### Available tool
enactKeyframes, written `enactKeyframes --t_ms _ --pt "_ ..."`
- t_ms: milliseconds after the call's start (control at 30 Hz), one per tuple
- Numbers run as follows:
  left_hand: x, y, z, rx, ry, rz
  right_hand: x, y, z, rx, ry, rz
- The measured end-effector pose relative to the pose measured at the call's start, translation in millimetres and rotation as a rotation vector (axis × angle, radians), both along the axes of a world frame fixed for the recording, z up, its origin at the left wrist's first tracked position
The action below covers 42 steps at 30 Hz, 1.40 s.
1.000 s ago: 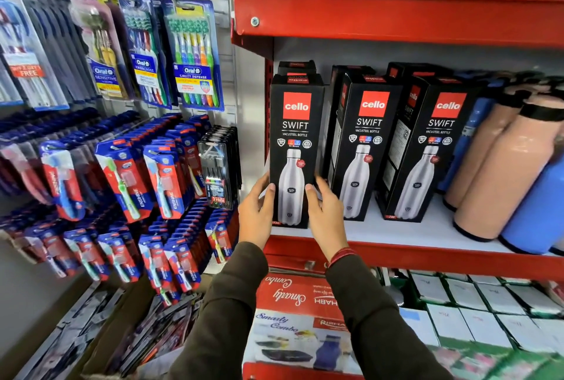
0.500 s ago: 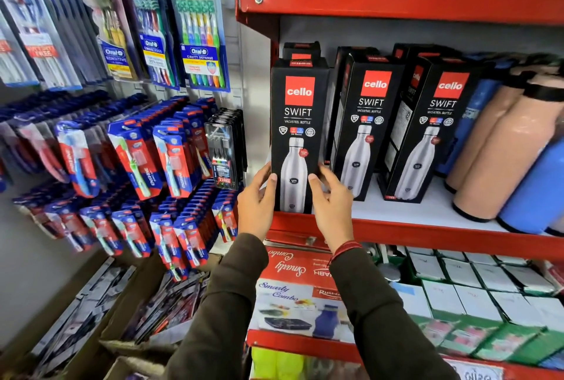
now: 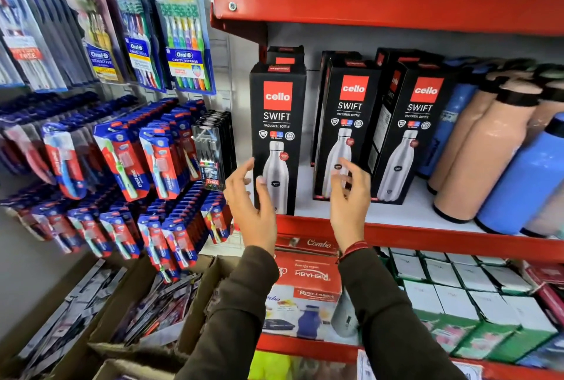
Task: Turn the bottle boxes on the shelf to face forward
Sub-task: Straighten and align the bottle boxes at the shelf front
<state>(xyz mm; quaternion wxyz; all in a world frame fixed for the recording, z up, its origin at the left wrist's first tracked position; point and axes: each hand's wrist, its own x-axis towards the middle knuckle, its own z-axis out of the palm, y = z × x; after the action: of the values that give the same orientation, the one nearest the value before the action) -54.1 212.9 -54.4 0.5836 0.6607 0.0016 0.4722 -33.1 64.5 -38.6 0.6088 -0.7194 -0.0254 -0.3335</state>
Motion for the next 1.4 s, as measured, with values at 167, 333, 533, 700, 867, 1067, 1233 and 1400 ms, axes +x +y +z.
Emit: enactKeyframes --t_ms 167,333,533,700,867,1067,1233,1400 --pt "-1 -49 13 0.128 -0.158 -0.137 19 -32 13 0.012 0.058 -0.031" --pt "25 -98 19 0.277 -0.022 -0.389 40 -44 14 -0.071 0.183 0.024" --pt "78 -112 24 -0.041 0.402 -0.454 60 -53 10 -0.089 0.312 0.095" --pt "89 -109 15 -0.134 0.553 -0.442 64 -58 5 -0.083 0.328 0.107" --pt "79 -107 13 -0.153 0.509 -0.431 58 -60 2 -0.088 0.317 0.11" --pt "54 -103 5 -0.139 0.485 -0.403 32 -63 -5 -0.084 0.291 0.135" --pt "31 -99 -2 -0.123 0.457 -0.376 6 -68 -10 -0.079 0.23 0.135" --pt "15 -100 -4 -0.101 0.458 -0.324 -6 -71 -8 -0.095 0.226 0.108"
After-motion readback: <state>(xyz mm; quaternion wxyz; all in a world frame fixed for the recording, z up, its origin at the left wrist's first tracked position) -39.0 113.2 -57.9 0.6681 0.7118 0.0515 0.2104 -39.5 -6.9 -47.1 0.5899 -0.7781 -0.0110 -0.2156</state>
